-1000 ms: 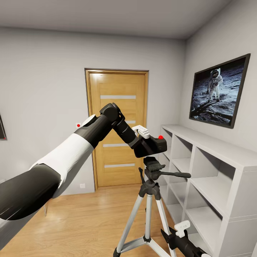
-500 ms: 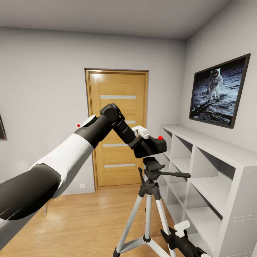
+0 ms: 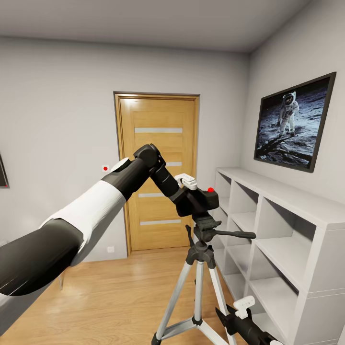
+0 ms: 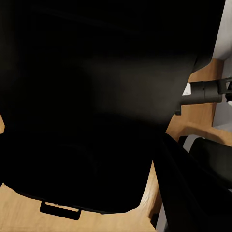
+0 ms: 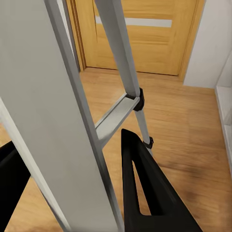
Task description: Attach the digital camera to the camera tripod in the bedroom.
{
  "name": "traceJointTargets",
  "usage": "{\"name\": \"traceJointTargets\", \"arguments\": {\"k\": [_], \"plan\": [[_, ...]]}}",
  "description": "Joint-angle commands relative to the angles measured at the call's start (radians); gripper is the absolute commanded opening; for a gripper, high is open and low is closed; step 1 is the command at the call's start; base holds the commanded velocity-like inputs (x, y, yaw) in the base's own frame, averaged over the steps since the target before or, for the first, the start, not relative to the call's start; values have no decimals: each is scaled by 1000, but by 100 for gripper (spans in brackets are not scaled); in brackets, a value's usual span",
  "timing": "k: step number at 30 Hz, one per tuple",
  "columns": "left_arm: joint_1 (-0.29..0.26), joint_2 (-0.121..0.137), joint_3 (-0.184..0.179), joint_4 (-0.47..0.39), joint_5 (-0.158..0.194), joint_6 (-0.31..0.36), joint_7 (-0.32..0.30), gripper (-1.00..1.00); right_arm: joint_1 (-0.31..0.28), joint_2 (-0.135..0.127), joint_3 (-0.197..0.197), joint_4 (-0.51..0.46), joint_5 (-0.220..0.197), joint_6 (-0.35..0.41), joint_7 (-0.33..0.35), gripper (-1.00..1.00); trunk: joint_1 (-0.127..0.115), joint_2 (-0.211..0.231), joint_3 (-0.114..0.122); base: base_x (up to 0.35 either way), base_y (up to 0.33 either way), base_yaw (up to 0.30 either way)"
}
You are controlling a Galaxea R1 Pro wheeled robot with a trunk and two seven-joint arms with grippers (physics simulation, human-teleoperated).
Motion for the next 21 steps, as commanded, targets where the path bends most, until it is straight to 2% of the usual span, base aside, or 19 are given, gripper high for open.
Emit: {"name": "traceJointTargets", "arguments": {"k": [1,5,8,11,21], "plan": [[0,0,0,0,-10,10,-12,-100,0,-1,4,1,-3,-3,1,-100,0,-1,-1,0,0,0],[0,0,0,0,-10,10,-12,-100,0,-1,5,2,-3,-4,1,-100,0,-1,-1,0,0,0],[0,0,0,1,-10,10,-9,-100,0,-1,43,1,-3,-4,1,-100,0,-1,-1,0,0,0],[0,0,0,2,-10,10,-8,-100,0,-1,65,2,-3,-3,0,-100,0,-1,-1,0,0,0],[0,0,0,3,-10,10,-6,-100,0,-1,70,2,-3,-3,0,-100,0,-1,-1,0,0,0]]}}
